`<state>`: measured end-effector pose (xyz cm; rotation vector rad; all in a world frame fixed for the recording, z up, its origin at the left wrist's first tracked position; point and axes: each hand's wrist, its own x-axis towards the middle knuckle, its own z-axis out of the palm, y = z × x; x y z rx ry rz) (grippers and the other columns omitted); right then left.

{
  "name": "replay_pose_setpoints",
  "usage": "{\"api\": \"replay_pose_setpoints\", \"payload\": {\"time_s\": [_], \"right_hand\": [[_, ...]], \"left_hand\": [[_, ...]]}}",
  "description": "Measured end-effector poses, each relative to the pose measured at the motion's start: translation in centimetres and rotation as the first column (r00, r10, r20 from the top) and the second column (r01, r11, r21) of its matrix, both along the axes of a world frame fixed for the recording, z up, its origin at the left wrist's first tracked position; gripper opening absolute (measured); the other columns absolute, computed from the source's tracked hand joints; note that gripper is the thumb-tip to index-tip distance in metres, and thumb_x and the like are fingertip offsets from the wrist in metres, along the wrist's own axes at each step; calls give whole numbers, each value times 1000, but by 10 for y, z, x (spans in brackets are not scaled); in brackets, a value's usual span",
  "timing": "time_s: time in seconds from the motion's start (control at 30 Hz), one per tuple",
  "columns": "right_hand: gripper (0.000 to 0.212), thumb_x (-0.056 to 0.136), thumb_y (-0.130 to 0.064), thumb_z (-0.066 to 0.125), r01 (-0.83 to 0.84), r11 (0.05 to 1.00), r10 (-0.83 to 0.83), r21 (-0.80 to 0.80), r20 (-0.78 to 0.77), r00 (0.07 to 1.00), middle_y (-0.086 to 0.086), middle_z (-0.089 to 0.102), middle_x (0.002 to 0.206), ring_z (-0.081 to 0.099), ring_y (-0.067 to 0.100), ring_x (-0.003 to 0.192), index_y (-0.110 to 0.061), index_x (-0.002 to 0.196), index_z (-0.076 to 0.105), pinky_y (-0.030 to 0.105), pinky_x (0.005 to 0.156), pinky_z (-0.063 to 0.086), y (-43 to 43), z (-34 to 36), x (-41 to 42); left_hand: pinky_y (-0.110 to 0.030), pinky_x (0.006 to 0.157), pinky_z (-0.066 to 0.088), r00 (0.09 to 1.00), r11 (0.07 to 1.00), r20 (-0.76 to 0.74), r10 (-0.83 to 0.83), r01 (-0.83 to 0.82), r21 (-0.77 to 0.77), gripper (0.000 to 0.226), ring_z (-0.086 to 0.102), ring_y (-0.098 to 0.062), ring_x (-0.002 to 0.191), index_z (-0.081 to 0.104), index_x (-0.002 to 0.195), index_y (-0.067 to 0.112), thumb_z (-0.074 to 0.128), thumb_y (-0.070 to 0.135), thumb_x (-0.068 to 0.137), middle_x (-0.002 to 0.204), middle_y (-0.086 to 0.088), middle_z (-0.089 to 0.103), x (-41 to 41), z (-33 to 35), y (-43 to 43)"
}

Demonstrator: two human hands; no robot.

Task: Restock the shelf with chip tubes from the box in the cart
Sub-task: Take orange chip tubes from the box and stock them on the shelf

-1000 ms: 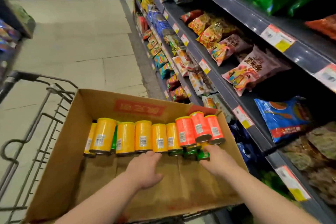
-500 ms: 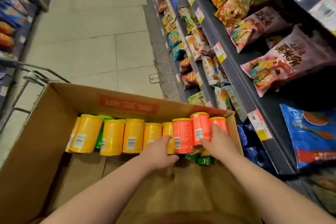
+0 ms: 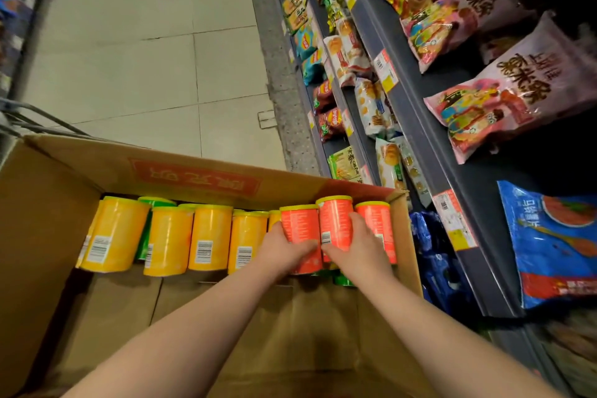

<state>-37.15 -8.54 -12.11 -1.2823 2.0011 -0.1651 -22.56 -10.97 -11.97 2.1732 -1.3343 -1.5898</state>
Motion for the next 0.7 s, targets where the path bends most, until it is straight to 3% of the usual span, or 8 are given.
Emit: {"api": "replay_pose_setpoints", "payload": {"time_s": [0.2, 0.4, 0.5, 0.63, 0.7], "right_hand": [[93, 78, -48, 70, 60, 998, -60, 26, -26, 998, 10, 34, 143, 42, 30, 129, -14, 148, 18, 40, 102, 39, -7, 3, 1], [90, 76, -51, 72, -1, 996, 8, 93, -78, 997, 9, 48, 133, 49, 33, 122, -17, 142, 21, 42, 95, 44, -12, 2, 6], [103, 73, -50, 74, 12, 993, -1, 113, -91, 996, 10, 36, 144, 39, 32, 131, -14, 147, 11, 43, 102, 38, -10, 1, 9], [89, 73, -47, 73, 27, 996, -22, 82, -67, 998, 9, 35, 137, 43, 31, 125, -14, 142, 26, 40, 98, 40, 0, 2, 12], [91, 74, -45, 73, 70, 996, -70, 52, -6, 998, 9, 34, 139, 45, 30, 124, -15, 144, 24, 38, 98, 41, 8, 6, 12]], "left_hand": [[-45, 96, 49, 998, 998, 24, 57, -57, 14, 72, 59, -27, 110, 46, 129, 10, 79, 41, 72, 124, -10, 59, -2, -6, 2], [-46, 95, 50, 992, 993, -24, 121, -120, 10, 73, 61, -26, 106, 41, 126, 12, 81, 37, 70, 120, -8, 59, 5, -7, 10], [-46, 95, 49, 990, 991, -31, 135, -135, -18, 69, 61, -26, 106, 39, 123, 14, 81, 34, 71, 120, -9, 59, 10, -4, 13], [-42, 95, 49, 989, 988, 14, 146, -145, -56, 73, 60, -27, 106, 39, 129, 11, 80, 35, 72, 119, -8, 59, 22, 1, 19], [-45, 95, 49, 986, 984, -10, 164, -165, -61, 73, 61, -27, 105, 39, 128, 11, 79, 35, 72, 120, -10, 59, 28, 6, 23]]}}
